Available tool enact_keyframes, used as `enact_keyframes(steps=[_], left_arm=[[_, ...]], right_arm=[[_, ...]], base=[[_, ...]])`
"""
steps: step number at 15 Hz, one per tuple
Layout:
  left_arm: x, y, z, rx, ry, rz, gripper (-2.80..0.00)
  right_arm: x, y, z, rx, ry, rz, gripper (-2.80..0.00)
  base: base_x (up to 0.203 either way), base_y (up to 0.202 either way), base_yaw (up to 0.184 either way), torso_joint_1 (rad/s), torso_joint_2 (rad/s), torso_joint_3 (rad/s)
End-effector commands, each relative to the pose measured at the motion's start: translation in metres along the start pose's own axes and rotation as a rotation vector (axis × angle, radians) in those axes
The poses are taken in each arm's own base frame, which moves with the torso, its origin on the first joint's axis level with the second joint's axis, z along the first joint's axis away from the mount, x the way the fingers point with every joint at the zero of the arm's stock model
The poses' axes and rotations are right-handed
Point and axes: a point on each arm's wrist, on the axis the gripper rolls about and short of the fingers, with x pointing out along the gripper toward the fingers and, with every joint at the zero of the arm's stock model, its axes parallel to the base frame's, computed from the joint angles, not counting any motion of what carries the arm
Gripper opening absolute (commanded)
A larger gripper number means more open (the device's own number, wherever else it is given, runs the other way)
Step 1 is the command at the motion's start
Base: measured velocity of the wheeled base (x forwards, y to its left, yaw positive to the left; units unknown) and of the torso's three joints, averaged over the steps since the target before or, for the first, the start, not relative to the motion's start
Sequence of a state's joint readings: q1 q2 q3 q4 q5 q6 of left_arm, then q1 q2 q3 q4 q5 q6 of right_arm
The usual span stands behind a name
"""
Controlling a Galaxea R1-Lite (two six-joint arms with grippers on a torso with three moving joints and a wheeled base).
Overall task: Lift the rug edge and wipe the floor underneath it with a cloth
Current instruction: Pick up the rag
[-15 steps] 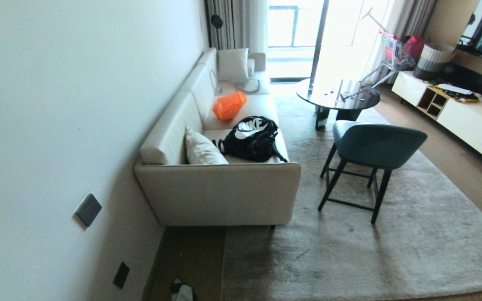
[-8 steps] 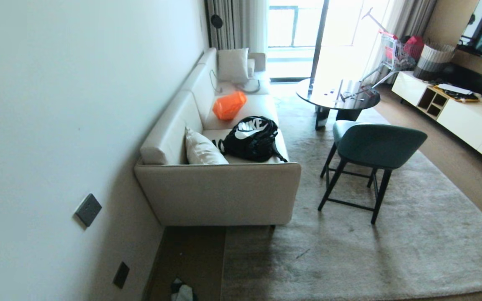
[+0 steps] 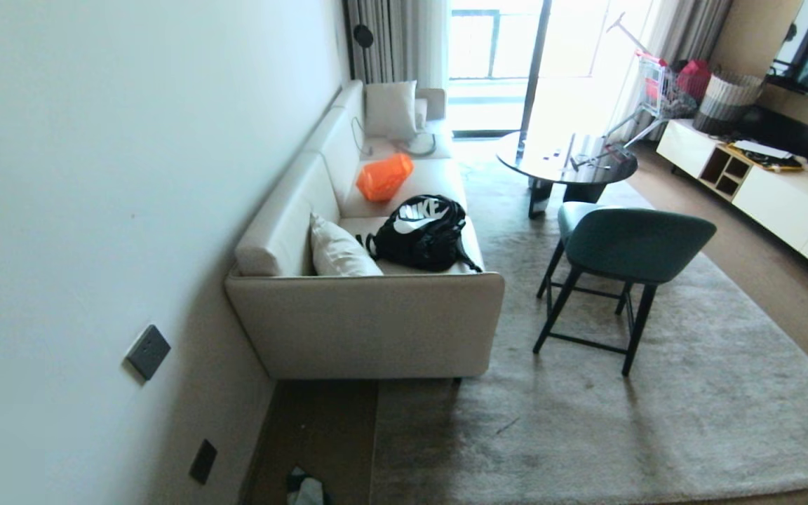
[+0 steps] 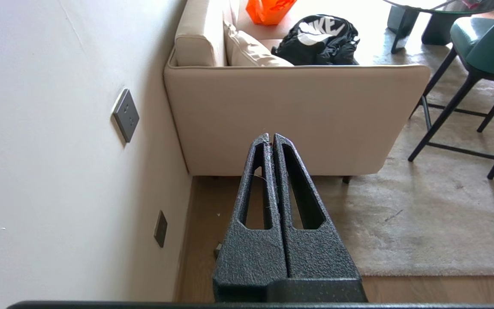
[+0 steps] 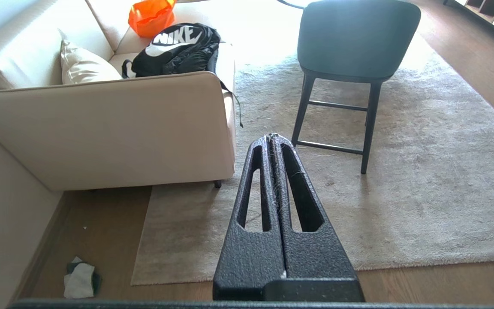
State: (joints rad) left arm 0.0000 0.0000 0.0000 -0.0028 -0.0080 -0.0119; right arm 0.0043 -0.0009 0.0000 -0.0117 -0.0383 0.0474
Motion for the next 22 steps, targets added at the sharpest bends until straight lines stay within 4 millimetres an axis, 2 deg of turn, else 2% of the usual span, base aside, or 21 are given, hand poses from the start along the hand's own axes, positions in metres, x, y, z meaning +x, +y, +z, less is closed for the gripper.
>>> enact_keyframes(steps=[1,7,22], left_arm=[[0.0000,0.0000,0.0000,0.000,0.000,0.000,-2.80],[0.0000,0.0000,0.0001,0.000,-0.001,0.000,-2.80],[0.0000,0.0000,0.0000,0.000,0.000,0.000,-2.80]], right_arm=[[0.0001,0.0000,0.0001,0.000,0.000,0.000,-2.80],[0.0001,0.0000,0.0001,0.000,0.000,0.002,-2.80],[0.0001,0.0000,0.0001,0.000,0.000,0.001,-2.80]], base=[[0.000,0.000,0.000,0.000,0.00,0.000],[0.000,0.000,0.000,-0.015,0.02,0.022],[0.000,0.000,0.000,-0.131,0.32,0.180]])
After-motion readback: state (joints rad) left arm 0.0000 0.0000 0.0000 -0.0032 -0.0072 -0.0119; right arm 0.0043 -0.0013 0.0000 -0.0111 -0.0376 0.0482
